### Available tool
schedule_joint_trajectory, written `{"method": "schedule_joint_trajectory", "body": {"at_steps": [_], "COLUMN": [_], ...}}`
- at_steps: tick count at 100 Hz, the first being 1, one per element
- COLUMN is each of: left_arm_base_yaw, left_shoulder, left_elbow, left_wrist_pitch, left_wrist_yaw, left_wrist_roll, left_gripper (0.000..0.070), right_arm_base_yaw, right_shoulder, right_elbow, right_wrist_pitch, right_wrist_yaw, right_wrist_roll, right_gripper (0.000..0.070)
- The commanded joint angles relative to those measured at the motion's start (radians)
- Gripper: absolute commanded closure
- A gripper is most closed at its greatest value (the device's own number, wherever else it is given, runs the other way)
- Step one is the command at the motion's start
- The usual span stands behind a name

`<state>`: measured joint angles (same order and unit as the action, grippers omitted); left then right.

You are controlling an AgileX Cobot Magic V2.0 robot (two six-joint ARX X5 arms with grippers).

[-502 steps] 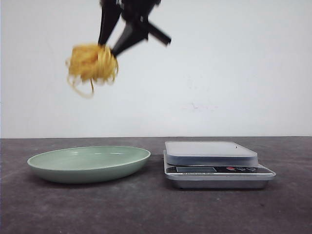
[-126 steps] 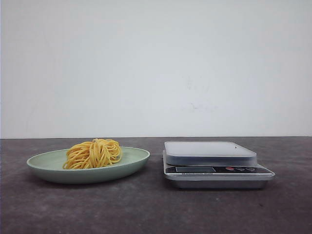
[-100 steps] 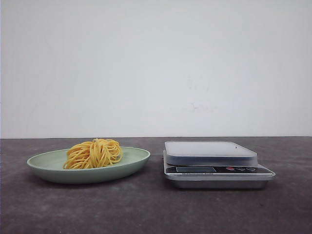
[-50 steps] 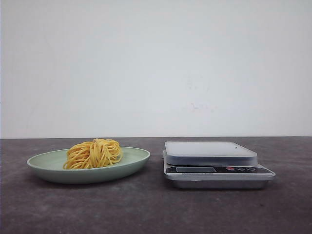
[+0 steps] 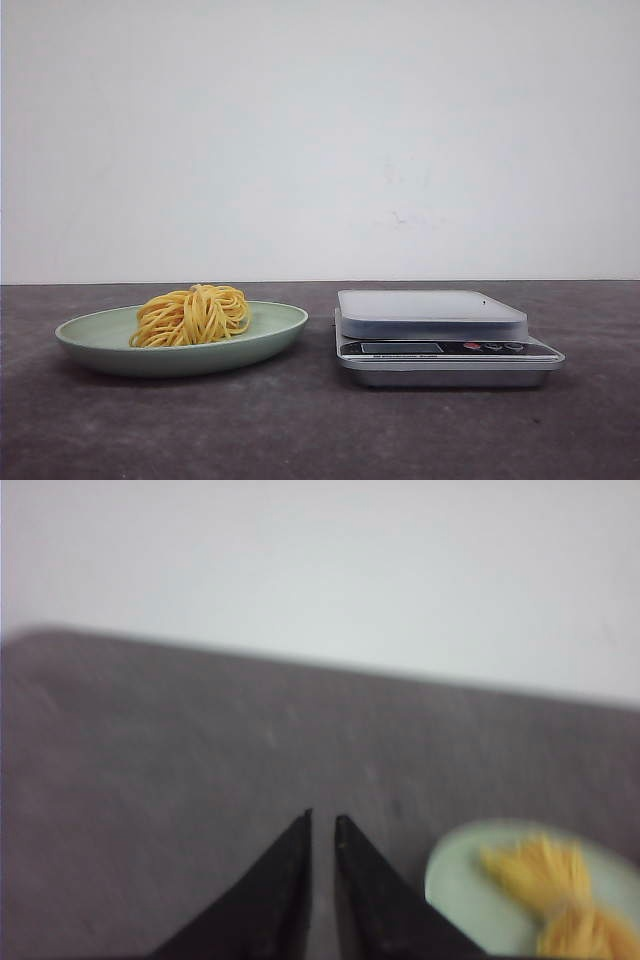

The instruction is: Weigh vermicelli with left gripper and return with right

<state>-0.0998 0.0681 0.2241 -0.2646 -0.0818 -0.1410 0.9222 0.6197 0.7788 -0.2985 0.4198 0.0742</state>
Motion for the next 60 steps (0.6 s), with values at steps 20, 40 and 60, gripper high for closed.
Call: {"method": "schedule_joint_trajectory", "body": {"at_steps": [20, 40, 60], "left_arm_base_yaw": [0.024, 0.026, 0.026], "left_shoulder": [-0.064, -0.065, -0.065], "left_elbow": [-0.152, -0.211, -0.211], "left_wrist_pitch": [0.086, 0.100, 0.076], "left_wrist_yaw": [0.019, 0.019, 0.024], "left_wrist_roll": [0.017, 0.017, 0.024], "left_gripper": [0.0684, 0.0684, 0.0684], "right_arm_base_yaw": [0.010, 0.010, 0.010], "right_shoulder": [0.005, 0.005, 0.005], "right_elbow": [0.006, 0.006, 0.006], "right_wrist_pitch": [0.014, 0.014, 0.014], "right_wrist_yaw": [0.000, 0.000, 0.000], "right_wrist_roll": [-0.010, -0.010, -0.010], "right_gripper": [0.0693, 0.0693, 0.0693]}}
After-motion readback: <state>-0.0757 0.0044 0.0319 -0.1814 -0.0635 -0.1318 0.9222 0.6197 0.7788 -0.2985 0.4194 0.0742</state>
